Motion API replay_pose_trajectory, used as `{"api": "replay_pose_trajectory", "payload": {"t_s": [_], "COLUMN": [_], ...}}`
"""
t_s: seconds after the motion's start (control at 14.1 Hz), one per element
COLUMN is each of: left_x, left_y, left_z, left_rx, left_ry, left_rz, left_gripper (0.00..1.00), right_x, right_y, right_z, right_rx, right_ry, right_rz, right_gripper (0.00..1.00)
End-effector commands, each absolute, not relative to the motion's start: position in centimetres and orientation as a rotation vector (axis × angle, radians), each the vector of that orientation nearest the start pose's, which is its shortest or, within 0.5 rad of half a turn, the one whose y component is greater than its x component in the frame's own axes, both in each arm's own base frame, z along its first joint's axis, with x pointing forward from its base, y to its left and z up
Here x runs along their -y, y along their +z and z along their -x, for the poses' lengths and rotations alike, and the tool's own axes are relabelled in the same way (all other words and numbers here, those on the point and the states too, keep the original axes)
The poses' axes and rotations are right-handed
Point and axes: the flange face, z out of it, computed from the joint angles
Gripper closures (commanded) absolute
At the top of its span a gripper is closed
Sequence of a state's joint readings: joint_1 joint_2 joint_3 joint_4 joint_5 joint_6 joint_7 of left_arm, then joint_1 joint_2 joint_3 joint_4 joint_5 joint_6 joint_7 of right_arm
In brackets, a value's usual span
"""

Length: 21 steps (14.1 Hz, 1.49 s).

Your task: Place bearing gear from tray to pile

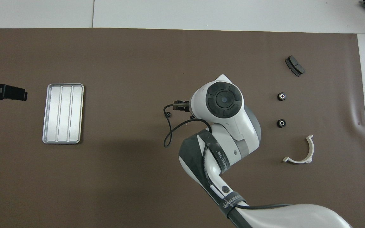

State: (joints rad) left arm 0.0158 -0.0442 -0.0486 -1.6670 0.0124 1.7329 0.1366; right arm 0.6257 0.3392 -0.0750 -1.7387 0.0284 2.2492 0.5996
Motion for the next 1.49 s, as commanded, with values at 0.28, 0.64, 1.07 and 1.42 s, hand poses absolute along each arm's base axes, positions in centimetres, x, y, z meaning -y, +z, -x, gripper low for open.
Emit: {"api": "replay_pose_trajectory", "payload": {"t_s": [0.28, 0.64, 1.07, 1.42], "left_x": [1.4, 1.4, 1.4, 1.4], "left_y": [62.1, 62.0, 62.0, 62.0], "left_z": [-54.8, -54.8, -54.8, -54.8], "left_rx": [-0.258, -0.256, -0.256, -0.256], "left_ry": [-0.16, -0.158, -0.158, -0.158], "left_rz": [3.097, 3.097, 3.097, 3.097], "left_gripper": [0.0, 0.0, 0.0, 0.0], "right_x": [-42.0, -43.0, -43.3, -42.9], "right_y": [34.1, 30.9, 29.4, 29.4], "right_z": [-56.4, -56.2, -55.1, -55.6], "right_rx": [-0.075, -0.005, 0.035, 0.055], "right_ry": [-0.279, -0.332, -0.311, -0.336], "right_rz": [3.015, 3.025, 3.038, 3.026], "right_gripper": [0.0, 0.0, 0.16, 0.28]}}
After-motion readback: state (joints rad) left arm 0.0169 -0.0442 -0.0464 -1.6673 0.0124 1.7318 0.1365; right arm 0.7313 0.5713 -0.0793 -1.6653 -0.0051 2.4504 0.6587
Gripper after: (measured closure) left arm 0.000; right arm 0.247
